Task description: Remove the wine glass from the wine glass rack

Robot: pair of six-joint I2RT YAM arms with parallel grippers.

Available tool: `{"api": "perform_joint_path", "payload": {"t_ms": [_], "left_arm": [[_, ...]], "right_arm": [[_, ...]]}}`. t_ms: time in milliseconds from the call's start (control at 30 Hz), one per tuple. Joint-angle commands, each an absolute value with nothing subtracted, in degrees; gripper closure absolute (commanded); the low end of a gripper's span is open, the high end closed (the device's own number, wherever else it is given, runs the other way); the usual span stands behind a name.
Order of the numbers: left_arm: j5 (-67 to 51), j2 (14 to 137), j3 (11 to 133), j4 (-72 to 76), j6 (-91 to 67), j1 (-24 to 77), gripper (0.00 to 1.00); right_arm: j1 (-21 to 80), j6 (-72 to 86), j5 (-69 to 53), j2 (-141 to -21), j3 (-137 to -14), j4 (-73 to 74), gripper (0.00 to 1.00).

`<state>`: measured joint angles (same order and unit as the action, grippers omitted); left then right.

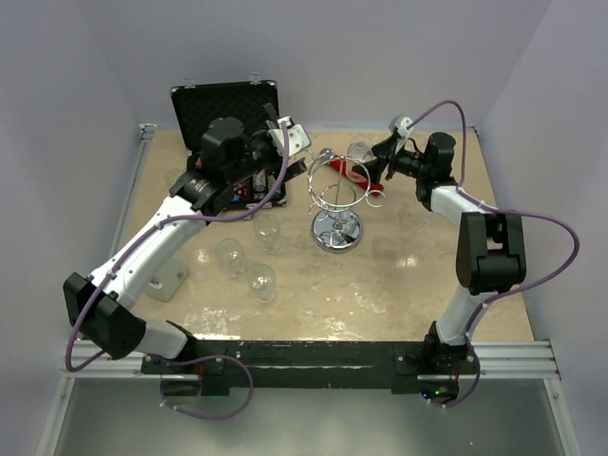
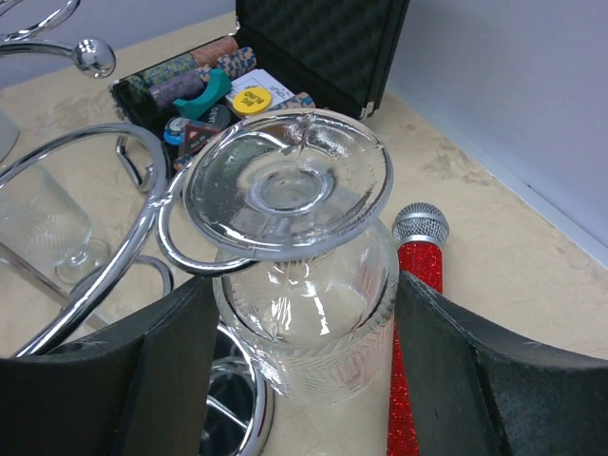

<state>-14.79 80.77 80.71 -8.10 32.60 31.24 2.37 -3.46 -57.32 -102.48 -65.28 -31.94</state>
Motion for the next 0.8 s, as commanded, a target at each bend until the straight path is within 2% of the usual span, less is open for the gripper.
{"api": "perform_joint_path", "payload": {"t_ms": [0,200,367,600,767], "left_arm": [[-15.8,78.4,80.2,-6.2,32.4,31.0,0.01],[-16.5,78.0,79.8,-6.4,32.7,31.0,0.01],[-18.9,78.4,80.0,-6.9,33.7,31.0,0.01],[-24.6,78.4,80.4,-8.9,38.7,31.9,0.02],[-19.3,79.3,78.8,-5.0,47.3,36.3,0.04]], "right_arm": [[2.3,3.9,-53.3,-103.9,-68.9,-41.4,0.58],[2.4,7.6,-50.8,-105.2,-70.1,-43.7,0.59],[1.8,7.2,-45.9,-104.1,-70.6,-40.1,0.59],[-4.8,10.6,-41.1,-100.3,-72.9,-34.1,0.60],[-7.6,17.3,-43.1,-93.4,-75.8,-33.4,0.61]]}}
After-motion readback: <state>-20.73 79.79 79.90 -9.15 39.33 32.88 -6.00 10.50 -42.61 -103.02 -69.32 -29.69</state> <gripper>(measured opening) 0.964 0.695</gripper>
